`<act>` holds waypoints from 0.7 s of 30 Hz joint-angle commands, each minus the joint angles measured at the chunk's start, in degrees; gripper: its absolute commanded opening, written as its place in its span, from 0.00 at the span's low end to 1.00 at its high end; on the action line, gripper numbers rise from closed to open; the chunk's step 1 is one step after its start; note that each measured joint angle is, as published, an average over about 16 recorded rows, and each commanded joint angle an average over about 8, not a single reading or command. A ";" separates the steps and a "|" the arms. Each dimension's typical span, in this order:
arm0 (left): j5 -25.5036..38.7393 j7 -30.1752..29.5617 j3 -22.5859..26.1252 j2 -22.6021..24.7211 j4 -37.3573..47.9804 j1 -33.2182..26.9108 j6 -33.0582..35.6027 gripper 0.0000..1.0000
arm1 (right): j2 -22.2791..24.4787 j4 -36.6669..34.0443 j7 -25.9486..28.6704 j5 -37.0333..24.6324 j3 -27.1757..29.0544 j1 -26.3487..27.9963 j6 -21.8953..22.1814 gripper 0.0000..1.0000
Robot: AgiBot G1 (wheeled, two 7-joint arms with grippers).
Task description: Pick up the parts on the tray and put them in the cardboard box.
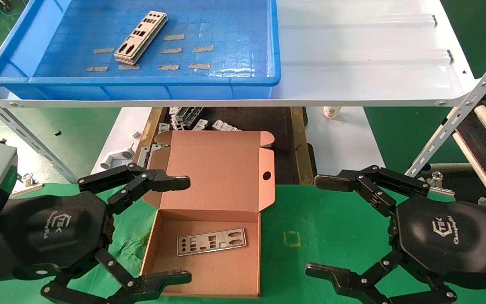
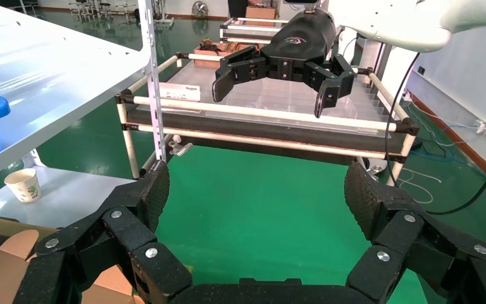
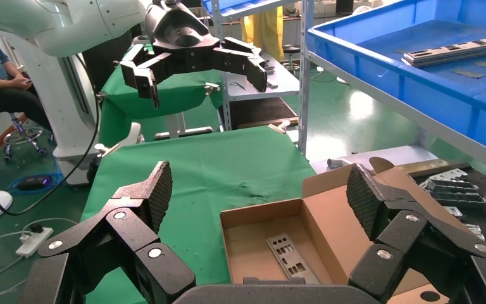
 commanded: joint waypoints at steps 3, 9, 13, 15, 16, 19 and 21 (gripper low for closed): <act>0.00 0.00 0.00 0.00 0.00 0.00 0.00 1.00 | 0.00 0.00 0.00 0.00 0.00 0.00 0.00 1.00; 0.00 0.00 0.00 0.00 0.00 0.00 0.00 1.00 | 0.00 0.00 0.00 0.00 0.00 0.00 0.00 1.00; 0.00 0.00 0.00 0.00 0.00 0.00 0.00 1.00 | 0.00 0.00 0.00 0.00 0.00 0.00 0.00 1.00; 0.00 0.00 0.00 0.00 0.00 0.00 0.00 1.00 | 0.00 0.00 0.00 0.00 0.00 0.00 0.00 1.00; 0.00 0.00 0.00 0.00 0.00 0.00 0.00 1.00 | 0.00 0.00 0.00 0.00 0.00 0.00 0.00 1.00; 0.00 0.00 0.00 0.00 0.00 0.00 0.00 1.00 | 0.00 0.00 0.00 0.00 0.00 0.00 0.00 1.00; 0.00 0.00 0.00 0.00 0.00 0.00 0.00 1.00 | 0.00 0.00 0.00 0.00 0.00 0.00 0.00 1.00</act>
